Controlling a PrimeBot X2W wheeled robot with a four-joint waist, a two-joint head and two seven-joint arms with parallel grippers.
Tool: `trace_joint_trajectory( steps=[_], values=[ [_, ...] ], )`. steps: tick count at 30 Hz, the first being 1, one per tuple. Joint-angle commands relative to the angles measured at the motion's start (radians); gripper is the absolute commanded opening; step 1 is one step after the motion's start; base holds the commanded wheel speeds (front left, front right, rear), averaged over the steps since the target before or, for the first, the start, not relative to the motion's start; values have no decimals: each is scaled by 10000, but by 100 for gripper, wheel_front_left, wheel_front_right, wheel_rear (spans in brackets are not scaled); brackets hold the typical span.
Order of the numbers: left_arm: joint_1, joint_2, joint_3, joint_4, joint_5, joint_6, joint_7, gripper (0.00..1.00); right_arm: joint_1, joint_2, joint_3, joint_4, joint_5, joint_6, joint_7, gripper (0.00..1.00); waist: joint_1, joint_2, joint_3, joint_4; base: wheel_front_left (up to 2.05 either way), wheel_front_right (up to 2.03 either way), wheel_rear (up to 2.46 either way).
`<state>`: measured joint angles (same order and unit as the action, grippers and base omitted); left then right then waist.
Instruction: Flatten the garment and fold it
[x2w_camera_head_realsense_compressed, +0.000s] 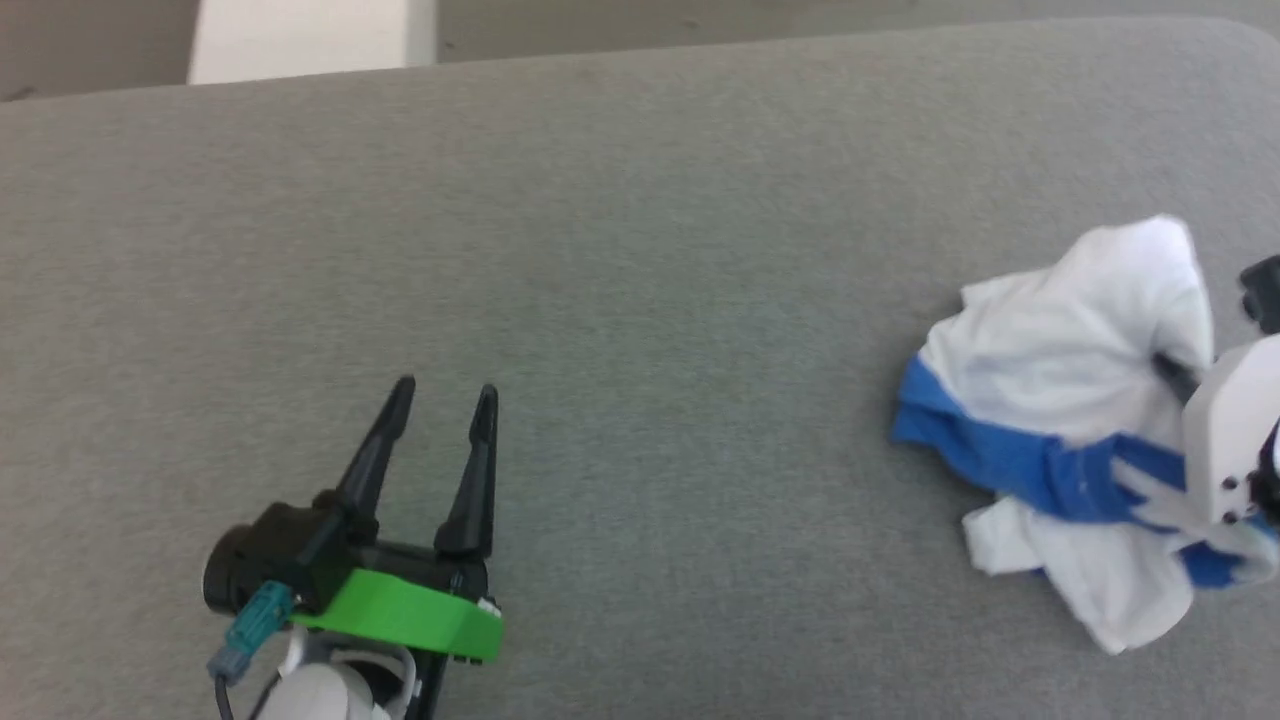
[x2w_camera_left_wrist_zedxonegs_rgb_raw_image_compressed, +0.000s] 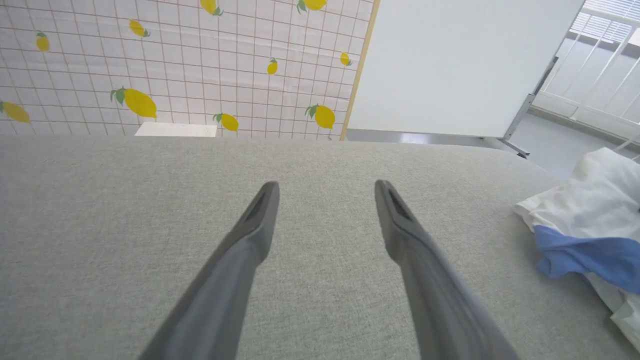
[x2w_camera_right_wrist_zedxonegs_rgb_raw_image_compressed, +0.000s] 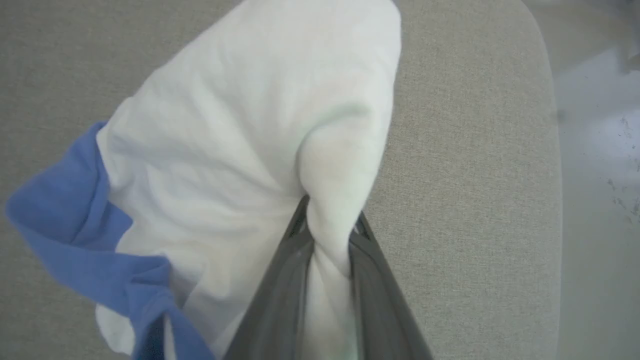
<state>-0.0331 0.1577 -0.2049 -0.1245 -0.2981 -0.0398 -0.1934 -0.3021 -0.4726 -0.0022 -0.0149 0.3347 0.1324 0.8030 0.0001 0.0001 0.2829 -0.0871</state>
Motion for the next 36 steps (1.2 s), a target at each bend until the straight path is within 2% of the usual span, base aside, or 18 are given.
trace_joint_trajectory(
  steps=[1,8,16,24,30,36],
  values=[
    [-250,116,21,-103,90,22,68,100,-308,-209,70,103,-54,-17,-209,0,-1,-1,698,-615,0,0,0],
    [-831,445,101,-619,293,39,321,100,-1303,-1435,5,862,-524,-17,-1125,0,-1,-1,1751,-843,0,0,0],
    [-1332,722,151,-1080,459,47,519,100,-2142,-2566,-312,1667,-1002,-17,-1862,0,-1,-1,2725,-745,0,0,0],
    [-1609,941,110,-1460,630,66,722,100,-2384,-3422,-777,2233,-1310,-17,-2305,0,-1,-1,3508,-601,0,0,0],
    [-1791,1089,82,-1742,765,94,859,100,-2281,-3713,-1299,2410,-1608,-17,-2541,0,-1,-1,3992,-565,0,0,0],
    [-1953,1151,159,-2038,958,252,665,100,-2332,-3634,-1543,2702,-1837,-17,-2834,0,-1,-1,4269,-596,0,0,0]
  ],
)
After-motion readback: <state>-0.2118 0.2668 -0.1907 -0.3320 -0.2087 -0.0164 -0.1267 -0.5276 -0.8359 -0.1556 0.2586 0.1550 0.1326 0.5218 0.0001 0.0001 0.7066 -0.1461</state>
